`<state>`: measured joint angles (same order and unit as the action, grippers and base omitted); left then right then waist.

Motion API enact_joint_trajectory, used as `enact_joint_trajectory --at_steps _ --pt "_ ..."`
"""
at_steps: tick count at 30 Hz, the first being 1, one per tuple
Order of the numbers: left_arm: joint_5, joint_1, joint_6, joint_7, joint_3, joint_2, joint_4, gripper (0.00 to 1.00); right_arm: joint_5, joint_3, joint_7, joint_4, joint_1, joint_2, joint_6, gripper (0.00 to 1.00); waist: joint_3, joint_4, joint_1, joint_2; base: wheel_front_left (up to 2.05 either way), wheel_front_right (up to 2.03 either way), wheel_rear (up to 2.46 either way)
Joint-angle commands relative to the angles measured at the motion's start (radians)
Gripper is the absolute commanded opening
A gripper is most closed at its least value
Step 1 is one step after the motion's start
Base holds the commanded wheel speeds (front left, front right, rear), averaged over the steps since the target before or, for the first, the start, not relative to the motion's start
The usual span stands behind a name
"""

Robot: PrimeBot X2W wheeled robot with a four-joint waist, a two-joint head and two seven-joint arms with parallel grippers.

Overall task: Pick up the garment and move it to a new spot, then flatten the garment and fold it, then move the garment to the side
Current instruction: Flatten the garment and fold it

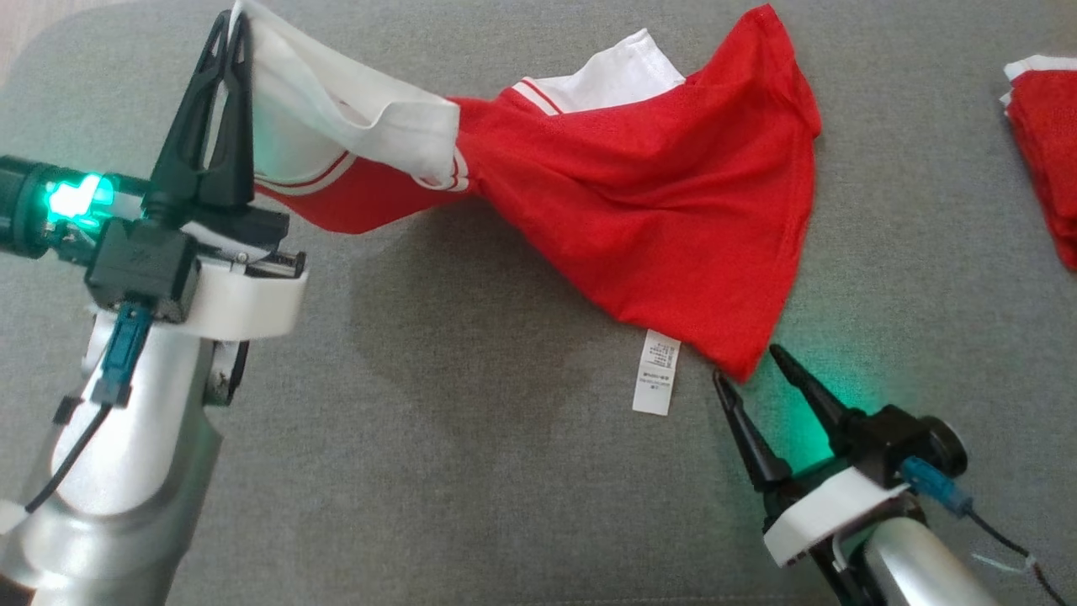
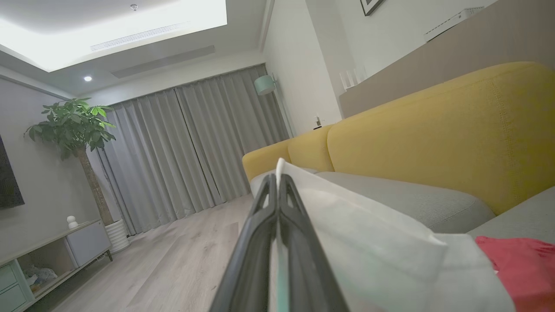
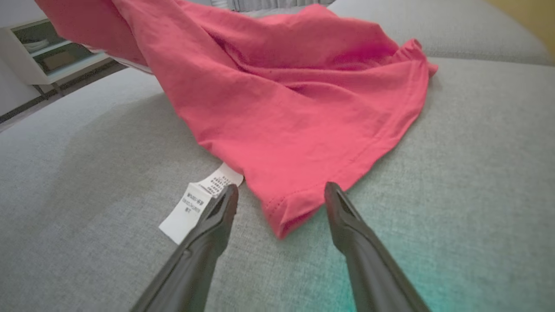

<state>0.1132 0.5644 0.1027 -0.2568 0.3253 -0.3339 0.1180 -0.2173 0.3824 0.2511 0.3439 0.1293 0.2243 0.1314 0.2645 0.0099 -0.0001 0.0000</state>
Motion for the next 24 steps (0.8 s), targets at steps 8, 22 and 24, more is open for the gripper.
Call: enact_joint_trajectory --at_steps 8,22,24 --pt "-0.009 0.027 -0.002 -0.005 -0.042 -0.029 -0.040 0.00 -0.025 0.027 0.011 0.027 -0.013 -0.015 -0.001 0.91 0.004 0.015 0.0001 0.0000 0.00 0.00 0.00" --pt "-0.010 0.021 -0.006 -0.005 -0.054 -0.017 -0.041 0.00 -0.029 0.015 0.011 0.081 0.001 -0.022 -0.001 0.19 0.014 0.029 0.0001 0.0000 0.00 0.00 0.00" --pt "-0.010 0.021 -0.008 -0.005 -0.055 -0.016 -0.041 0.00 -0.027 0.013 0.011 0.089 0.009 -0.025 -0.001 0.00 0.015 0.029 0.0001 0.0000 0.00 0.00 0.00"
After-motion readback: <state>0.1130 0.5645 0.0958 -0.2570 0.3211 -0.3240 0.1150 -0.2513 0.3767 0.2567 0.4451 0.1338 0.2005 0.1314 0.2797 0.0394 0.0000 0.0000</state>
